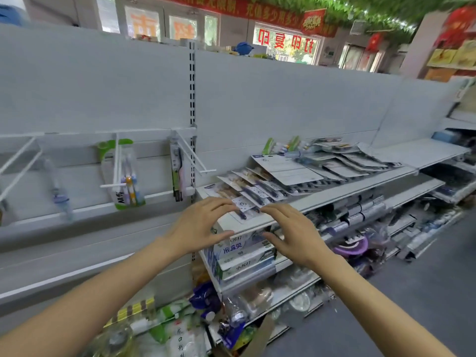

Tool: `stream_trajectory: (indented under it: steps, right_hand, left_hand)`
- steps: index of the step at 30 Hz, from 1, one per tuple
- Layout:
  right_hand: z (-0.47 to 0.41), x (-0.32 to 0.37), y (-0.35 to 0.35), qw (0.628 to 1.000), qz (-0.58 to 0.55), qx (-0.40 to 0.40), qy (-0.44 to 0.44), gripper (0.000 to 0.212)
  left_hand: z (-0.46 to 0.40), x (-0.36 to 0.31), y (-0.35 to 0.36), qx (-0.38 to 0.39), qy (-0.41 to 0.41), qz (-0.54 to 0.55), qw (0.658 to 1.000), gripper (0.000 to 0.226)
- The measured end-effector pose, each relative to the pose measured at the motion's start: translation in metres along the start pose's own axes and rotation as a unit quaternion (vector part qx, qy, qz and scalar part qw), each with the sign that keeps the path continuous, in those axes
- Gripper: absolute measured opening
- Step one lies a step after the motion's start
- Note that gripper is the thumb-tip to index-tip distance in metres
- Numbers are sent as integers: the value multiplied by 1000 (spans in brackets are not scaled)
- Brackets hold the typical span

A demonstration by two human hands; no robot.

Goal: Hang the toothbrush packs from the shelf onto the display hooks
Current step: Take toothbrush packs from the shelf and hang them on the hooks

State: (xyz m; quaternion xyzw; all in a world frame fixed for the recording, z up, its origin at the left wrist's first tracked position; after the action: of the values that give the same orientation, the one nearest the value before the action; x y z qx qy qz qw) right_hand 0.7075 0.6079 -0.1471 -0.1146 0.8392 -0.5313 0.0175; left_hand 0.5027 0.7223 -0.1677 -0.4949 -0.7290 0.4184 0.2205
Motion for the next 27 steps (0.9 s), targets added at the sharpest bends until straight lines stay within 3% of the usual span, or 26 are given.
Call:
stream_trajectory:
  steps: [12,21,27]
  right_hand:
    - [-49,-130,1,997,34,9,65,49]
    - [-105,-254,1,995,53,5,88,45]
    - [-148,-347,13,990,45,31,130,44]
  left_hand:
    - [-124,37,71,29,-6,36,999,53]
    - [-203,58,120,12,-120,39,992,43]
    - [-251,78,160,26,-252,20,967,44]
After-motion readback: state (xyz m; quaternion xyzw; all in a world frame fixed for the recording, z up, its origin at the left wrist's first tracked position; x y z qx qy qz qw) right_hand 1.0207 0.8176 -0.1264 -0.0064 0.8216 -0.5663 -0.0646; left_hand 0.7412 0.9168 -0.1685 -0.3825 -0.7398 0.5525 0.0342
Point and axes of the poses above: each hand's wrist, its own z-axis away from the middle knuckle, its own y-axis out of the palm, x = y × z, the point moved 4 cm from there along -z, towards the middle knuckle, and after that the axes turned 1 degree about -x, right-handed, at the moved point
